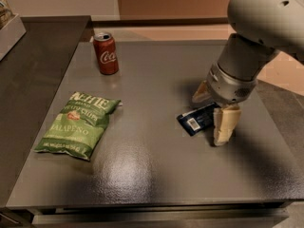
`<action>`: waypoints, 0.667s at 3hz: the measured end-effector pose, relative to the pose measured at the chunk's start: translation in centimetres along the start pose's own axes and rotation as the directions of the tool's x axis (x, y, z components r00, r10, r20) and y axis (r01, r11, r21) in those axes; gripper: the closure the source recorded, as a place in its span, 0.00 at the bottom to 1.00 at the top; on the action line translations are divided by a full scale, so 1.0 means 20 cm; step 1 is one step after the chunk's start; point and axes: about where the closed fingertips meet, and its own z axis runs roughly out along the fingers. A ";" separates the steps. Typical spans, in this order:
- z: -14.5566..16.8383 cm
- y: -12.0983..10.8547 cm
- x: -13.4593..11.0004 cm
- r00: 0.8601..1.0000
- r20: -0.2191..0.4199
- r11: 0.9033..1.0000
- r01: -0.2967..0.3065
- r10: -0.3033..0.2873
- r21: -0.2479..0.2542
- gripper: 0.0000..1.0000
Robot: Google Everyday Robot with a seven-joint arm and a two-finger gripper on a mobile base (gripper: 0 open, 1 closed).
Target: Move rxbar blueberry near green jalapeno chip bag
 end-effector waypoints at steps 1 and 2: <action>0.01 0.00 0.00 1.000 -0.002 1.000 0.002 -0.002 -0.011 0.47; 0.00 0.00 -0.01 1.000 -0.003 1.000 0.004 -0.005 -0.016 0.70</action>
Offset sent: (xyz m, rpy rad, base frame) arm -0.0025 0.0014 0.0009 -0.0124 0.0335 0.0126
